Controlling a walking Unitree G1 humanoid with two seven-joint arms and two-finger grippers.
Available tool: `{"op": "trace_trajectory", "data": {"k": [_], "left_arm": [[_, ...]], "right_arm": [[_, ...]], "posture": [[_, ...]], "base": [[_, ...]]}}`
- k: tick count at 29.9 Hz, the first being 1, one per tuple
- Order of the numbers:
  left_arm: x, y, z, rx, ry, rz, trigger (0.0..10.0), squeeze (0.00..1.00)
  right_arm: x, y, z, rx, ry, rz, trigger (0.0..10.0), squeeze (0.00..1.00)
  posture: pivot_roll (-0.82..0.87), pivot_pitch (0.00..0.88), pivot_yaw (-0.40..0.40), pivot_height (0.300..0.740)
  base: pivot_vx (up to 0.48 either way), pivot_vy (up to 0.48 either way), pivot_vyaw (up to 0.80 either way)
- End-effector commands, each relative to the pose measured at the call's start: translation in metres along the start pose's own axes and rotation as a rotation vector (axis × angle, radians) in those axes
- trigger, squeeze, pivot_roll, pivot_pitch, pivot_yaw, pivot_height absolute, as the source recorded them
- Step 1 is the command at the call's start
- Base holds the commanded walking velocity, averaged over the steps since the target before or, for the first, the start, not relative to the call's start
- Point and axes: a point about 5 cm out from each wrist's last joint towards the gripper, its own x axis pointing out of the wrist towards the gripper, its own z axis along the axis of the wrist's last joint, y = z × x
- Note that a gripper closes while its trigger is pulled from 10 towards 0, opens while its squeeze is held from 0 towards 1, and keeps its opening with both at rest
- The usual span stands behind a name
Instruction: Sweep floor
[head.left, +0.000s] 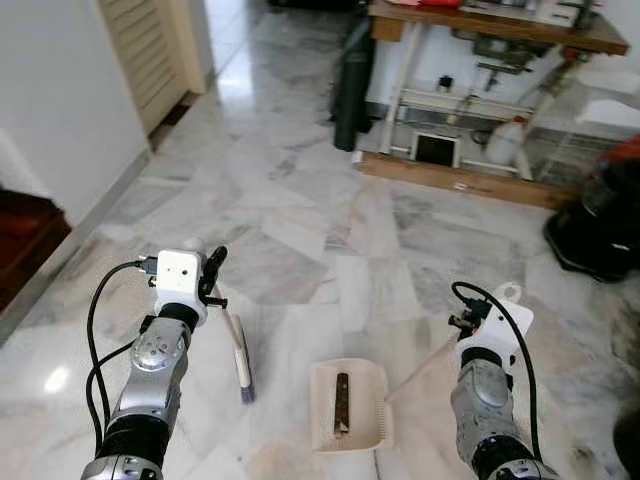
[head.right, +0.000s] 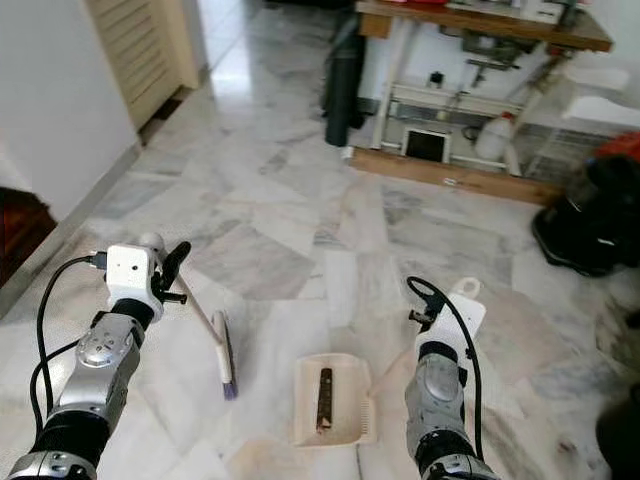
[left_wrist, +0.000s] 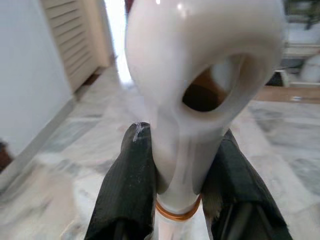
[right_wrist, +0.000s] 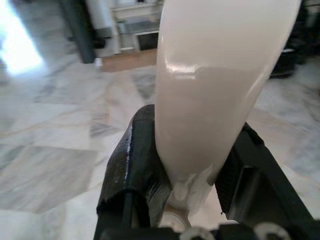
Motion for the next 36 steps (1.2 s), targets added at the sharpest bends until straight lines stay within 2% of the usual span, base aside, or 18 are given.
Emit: {"op": "trace_trajectory", "data": {"k": [1,23,36], "left_arm": [[0.005,-0.004,0.010,0.042,-0.056,-0.014,10.0,0.00],[0.004,-0.007,0.004,0.036,-0.043,-0.008,10.0,0.00],[0.005,-0.002,0.005,0.059,-0.036,0.018,10.0,0.00]], "right_arm": [[0.004,0.003,0.011,0.027,-0.048,0.014,10.0,0.00],[0.002,0.014,0.009,0.038,-0.037,0.088,10.0,0.00],[0.003,0.013,0.010,0.041,-0.031,0.092,10.0,0.00]], "posture": [[-0.06,0.027,-0.062,0.740],[-0.06,0.000,-0.060,0.740],[-0.06,0.031,-0.063,0.740]], "base": [[0.000,0.000,0.80],[0.000,0.000,0.80],[0.000,0.000,0.80]]}}
